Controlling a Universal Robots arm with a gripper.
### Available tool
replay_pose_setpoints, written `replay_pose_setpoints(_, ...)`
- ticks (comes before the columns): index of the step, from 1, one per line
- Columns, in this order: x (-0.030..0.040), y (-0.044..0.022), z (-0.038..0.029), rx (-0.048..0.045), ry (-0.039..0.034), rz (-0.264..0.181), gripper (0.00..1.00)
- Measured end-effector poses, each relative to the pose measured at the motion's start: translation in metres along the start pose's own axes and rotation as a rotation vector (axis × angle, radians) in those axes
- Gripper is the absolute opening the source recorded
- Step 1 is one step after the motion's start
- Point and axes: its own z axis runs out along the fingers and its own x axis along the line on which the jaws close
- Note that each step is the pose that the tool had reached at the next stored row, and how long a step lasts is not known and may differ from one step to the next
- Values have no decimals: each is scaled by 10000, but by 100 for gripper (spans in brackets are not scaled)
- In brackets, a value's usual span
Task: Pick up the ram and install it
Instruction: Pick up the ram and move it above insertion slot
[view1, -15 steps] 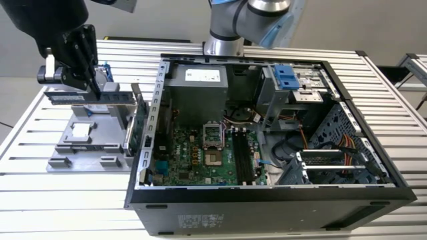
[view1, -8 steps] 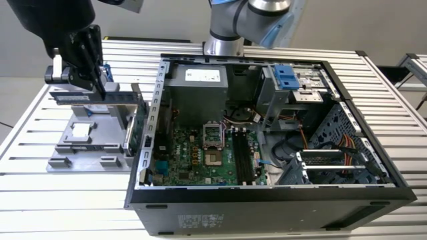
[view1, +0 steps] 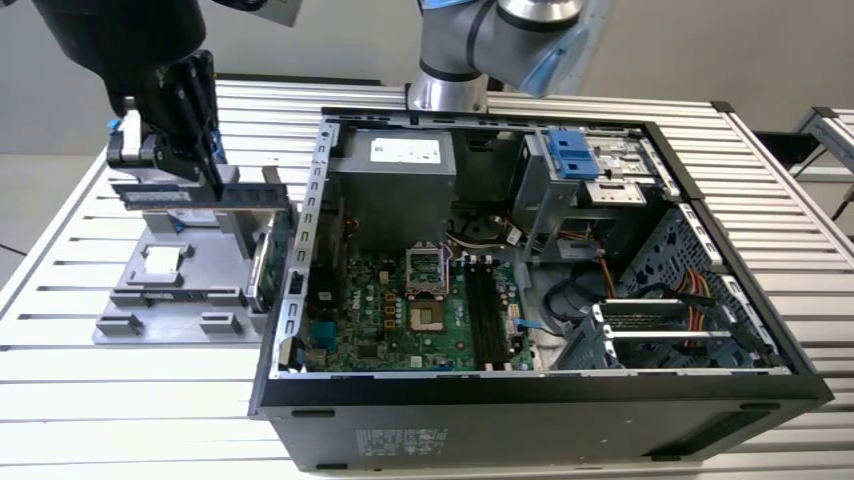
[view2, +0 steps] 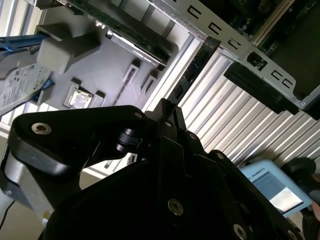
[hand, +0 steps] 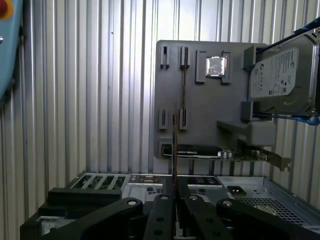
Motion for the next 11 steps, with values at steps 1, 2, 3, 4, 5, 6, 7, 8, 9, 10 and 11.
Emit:
replay_pose_setpoints(1, 0, -12, 0, 1, 0, 0, 0)
replay_pose_setpoints(2, 0, -23, 1, 0, 0, 0, 0)
replay_pose_setpoints(3, 1, -36, 1, 1, -1, -1, 0)
replay_pose_setpoints(4, 1, -48, 2, 2, -1, -1, 0)
replay_pose_setpoints(5, 1, -61, 2, 1, -1, 0, 0)
replay_pose_setpoints(6, 1, -73, 1, 1, 0, -1, 0)
replay_pose_setpoints(7, 1, -86, 1, 0, 0, 0, 0)
replay_pose_setpoints(8, 1, -97, 2, 1, 0, 0, 0)
replay_pose_setpoints(9, 1, -109, 2, 0, 0, 0, 0)
replay_pose_setpoints(10, 1, -120, 2, 0, 0, 0, 0)
replay_pose_setpoints(11, 0, -131, 2, 0, -1, 0, 0)
